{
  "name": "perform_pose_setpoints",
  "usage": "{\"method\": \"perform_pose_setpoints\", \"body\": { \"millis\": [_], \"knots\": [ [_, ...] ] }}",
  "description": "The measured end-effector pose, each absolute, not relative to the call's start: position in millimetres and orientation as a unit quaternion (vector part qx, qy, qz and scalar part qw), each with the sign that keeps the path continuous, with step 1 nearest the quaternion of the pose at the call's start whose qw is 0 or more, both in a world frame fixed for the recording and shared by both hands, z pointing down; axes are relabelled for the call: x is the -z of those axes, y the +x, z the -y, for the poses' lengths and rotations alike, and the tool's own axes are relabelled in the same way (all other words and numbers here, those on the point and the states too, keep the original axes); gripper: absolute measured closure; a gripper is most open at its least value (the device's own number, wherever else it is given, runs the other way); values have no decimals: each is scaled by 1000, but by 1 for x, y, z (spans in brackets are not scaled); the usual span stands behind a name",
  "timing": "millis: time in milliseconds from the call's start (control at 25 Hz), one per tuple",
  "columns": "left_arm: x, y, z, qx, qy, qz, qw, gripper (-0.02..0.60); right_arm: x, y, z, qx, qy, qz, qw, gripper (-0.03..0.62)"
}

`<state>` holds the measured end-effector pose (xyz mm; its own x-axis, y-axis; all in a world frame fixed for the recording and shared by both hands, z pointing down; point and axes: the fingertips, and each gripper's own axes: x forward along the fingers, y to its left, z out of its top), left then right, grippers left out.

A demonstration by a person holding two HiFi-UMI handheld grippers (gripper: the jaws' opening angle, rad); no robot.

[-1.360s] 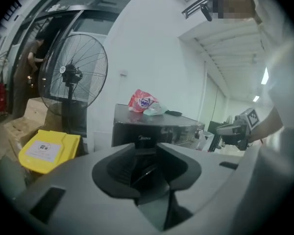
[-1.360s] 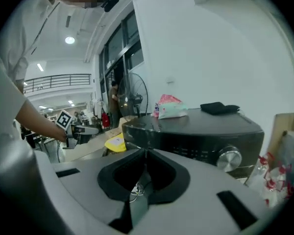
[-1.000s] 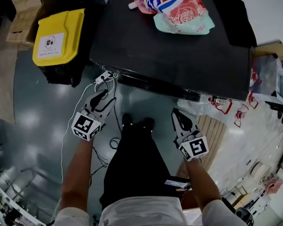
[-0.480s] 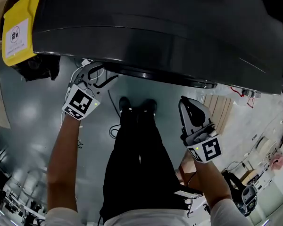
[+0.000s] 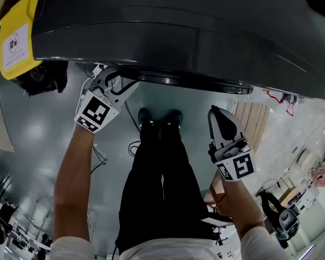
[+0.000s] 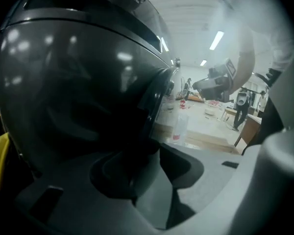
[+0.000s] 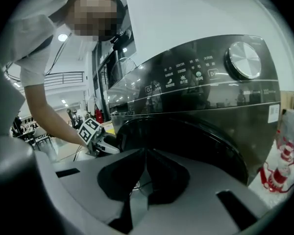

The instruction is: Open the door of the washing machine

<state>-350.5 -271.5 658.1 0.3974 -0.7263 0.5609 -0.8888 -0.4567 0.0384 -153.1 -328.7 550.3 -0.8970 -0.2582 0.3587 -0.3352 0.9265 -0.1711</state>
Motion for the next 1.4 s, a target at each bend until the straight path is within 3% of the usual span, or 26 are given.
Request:
{"method": "perform_pose_setpoints", "body": {
  "millis": [520, 1400],
  "knots": [
    [-659, -350, 269, -259, 818, 479, 186, 430, -546, -144, 317, -100, 165, 967, 167, 554],
    [-660, -348, 266, -261, 785, 517, 218, 416, -537, -110, 311, -85, 154, 971, 162, 554]
  ]
}}
